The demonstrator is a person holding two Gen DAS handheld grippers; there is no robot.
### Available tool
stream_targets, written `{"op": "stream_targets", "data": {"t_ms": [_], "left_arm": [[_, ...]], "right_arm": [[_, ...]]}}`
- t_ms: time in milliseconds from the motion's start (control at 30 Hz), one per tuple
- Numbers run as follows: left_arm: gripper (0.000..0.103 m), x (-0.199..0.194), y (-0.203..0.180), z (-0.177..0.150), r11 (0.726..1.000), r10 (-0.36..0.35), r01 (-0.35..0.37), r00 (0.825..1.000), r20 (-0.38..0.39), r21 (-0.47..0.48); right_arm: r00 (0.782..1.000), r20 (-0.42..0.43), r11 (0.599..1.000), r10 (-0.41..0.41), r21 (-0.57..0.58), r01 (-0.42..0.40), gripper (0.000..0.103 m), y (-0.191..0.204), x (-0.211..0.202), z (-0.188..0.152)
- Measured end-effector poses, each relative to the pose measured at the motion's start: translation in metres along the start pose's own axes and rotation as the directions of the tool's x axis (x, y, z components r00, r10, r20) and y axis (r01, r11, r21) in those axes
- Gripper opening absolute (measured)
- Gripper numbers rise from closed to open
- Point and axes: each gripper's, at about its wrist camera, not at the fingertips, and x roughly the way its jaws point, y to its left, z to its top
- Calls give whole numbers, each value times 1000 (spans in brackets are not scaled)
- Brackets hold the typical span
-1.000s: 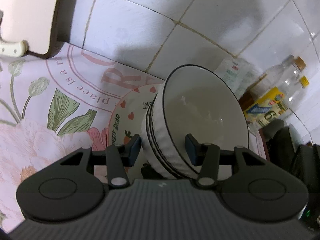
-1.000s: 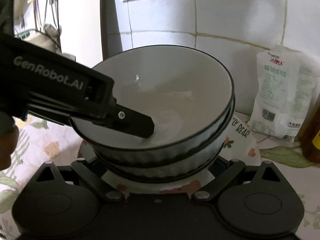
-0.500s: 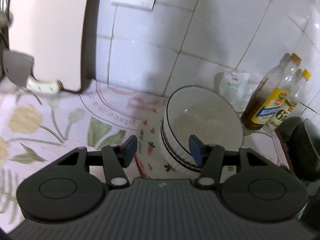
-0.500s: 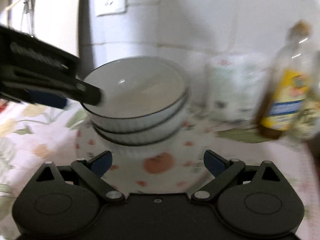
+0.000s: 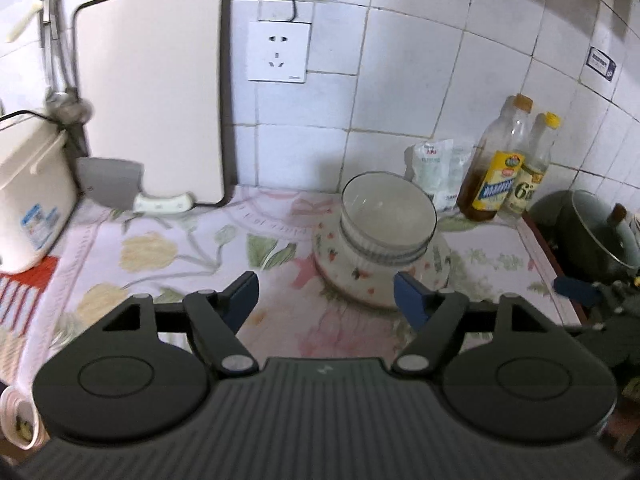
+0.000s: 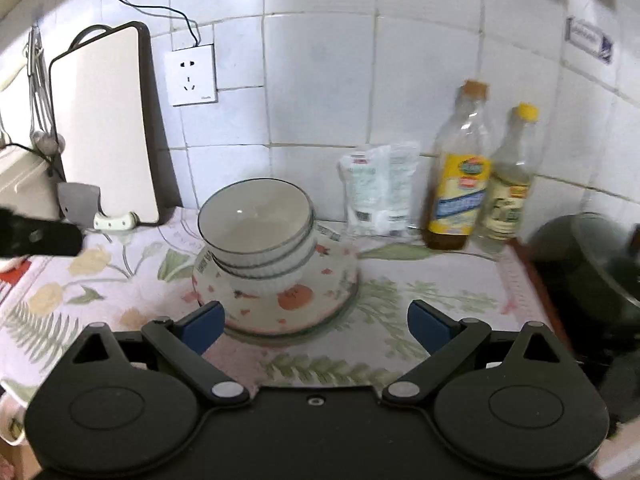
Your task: Organize plates and bowls
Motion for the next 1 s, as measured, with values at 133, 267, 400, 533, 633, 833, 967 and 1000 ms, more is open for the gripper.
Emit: {"op": "stream_targets", "data": {"t_ms": [133, 267, 400, 533, 633, 833, 967, 1000], "left_arm": [[93, -33, 8, -7, 1000, 18, -18, 1000, 15, -7], [102, -54, 11, -12, 998, 54, -54, 999, 2, -26], [102, -65, 11, -14, 998, 66, -67, 994, -89, -12], [102, -82, 8, -17, 997, 71, -70, 993, -92, 9], [102, -91, 3, -19, 996, 74, -68, 992, -98, 63], [102, -112, 0, -24, 991, 100, -95, 994, -48, 90], [102, -118, 1, -30, 987, 128, -124, 991, -35, 103], [102, -119, 1, -32, 987, 129, -125, 991, -37, 106]], "right_arm": [[999, -38, 1000, -30, -5, 30, 100, -1, -33, 1], [995, -78, 994, -64, 86, 71, 100, -10, -58, 2], [990, -117, 987, -74, 135, 89, 100, -8, -81, 2], [986, -128, 984, -106, 131, 123, 100, -1, -101, 2], [986, -103, 981, -133, 128, 146, 100, 3, -118, 1], [991, -41, 984, -125, 124, 130, 100, 10, -149, -1], [992, -22, 986, -127, 108, 128, 100, 15, -161, -4], [992, -20, 986, -127, 105, 129, 100, 16, -162, -4]]}}
